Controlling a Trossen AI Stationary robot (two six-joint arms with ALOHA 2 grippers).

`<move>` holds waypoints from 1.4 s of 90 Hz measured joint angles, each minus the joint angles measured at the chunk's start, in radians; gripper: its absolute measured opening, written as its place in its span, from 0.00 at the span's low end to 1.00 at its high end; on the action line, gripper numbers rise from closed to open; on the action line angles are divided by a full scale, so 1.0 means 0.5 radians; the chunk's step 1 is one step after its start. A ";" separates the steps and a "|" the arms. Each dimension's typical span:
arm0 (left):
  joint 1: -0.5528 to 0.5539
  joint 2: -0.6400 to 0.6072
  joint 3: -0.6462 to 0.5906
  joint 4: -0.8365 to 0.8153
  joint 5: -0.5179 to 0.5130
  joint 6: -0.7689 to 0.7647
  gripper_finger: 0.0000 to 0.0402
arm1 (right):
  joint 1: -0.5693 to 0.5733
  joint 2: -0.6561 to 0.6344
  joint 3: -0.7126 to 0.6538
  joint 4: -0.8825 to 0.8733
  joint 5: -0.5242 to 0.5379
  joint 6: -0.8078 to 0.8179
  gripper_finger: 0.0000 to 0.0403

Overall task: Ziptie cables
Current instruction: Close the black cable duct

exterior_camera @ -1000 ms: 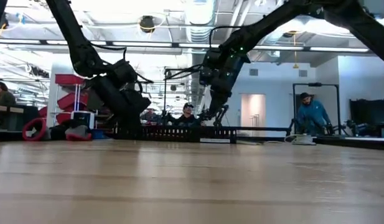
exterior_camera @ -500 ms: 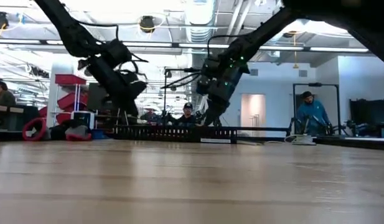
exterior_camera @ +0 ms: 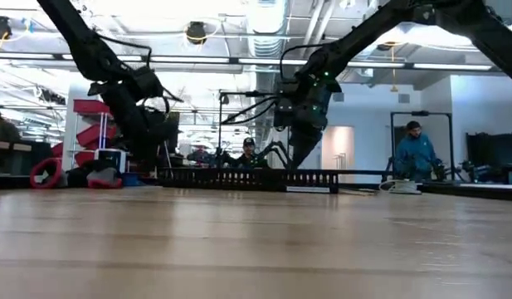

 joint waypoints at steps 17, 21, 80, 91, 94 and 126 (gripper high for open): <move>-0.005 0.213 -0.003 0.164 0.122 -0.002 0.00 | 0.015 -0.051 0.002 -0.043 -0.014 -0.060 0.00; -0.005 0.260 -0.004 0.196 0.156 -0.006 0.00 | 0.017 -0.069 0.013 -0.026 -0.010 -0.035 0.00; -0.007 0.402 0.000 0.432 0.266 -0.024 0.00 | 0.021 -0.031 0.011 0.332 0.037 0.195 0.00; -0.027 0.404 -0.001 0.445 0.270 -0.051 0.00 | 0.020 0.001 0.020 0.377 0.017 0.181 0.00; -0.035 0.404 -0.001 0.448 0.264 -0.054 0.00 | 0.018 0.006 0.030 0.385 0.012 0.180 0.00; -0.092 0.444 -0.001 0.538 0.249 -0.127 0.00 | 0.013 0.011 0.032 0.429 -0.017 0.122 0.00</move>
